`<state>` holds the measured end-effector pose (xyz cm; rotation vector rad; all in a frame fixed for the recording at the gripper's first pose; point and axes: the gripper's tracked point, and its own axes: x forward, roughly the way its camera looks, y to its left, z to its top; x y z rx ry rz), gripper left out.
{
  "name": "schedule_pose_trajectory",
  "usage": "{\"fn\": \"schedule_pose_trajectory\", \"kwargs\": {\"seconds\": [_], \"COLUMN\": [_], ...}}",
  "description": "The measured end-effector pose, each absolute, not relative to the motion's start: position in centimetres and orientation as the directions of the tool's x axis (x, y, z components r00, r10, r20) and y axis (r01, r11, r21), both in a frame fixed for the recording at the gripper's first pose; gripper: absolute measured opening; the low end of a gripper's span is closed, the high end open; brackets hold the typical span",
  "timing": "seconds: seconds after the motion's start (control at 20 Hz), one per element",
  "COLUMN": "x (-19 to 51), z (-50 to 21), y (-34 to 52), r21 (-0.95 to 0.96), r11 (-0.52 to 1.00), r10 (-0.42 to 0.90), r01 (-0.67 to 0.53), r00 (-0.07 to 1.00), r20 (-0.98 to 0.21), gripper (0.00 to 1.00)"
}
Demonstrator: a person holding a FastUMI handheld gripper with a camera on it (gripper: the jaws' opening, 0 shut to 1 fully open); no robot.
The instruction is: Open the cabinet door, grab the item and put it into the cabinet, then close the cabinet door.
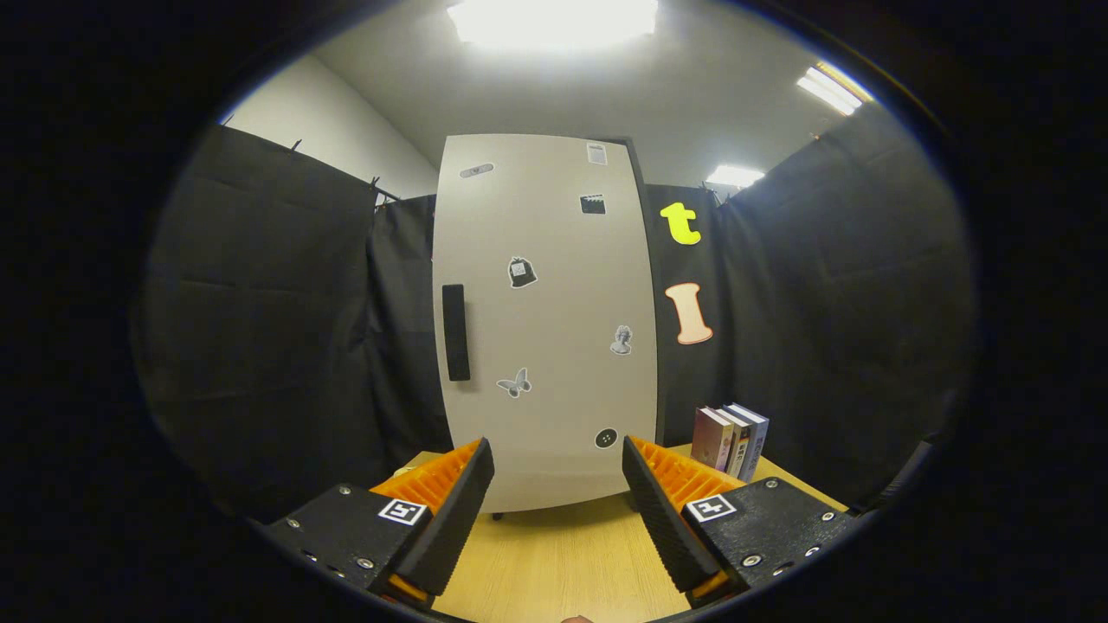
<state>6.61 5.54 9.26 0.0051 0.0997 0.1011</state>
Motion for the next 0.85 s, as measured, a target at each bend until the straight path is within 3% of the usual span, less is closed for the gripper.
{"fn": "schedule_pose_trajectory", "kwargs": {"seconds": [0.85], "x": [7.7], "z": [9.1], "y": [5.7], "r21": [0.006], "r11": [0.996], "r10": [0.085], "r01": [-0.085], "r00": [0.992], "r20": [-0.095], "gripper": [0.93]}}
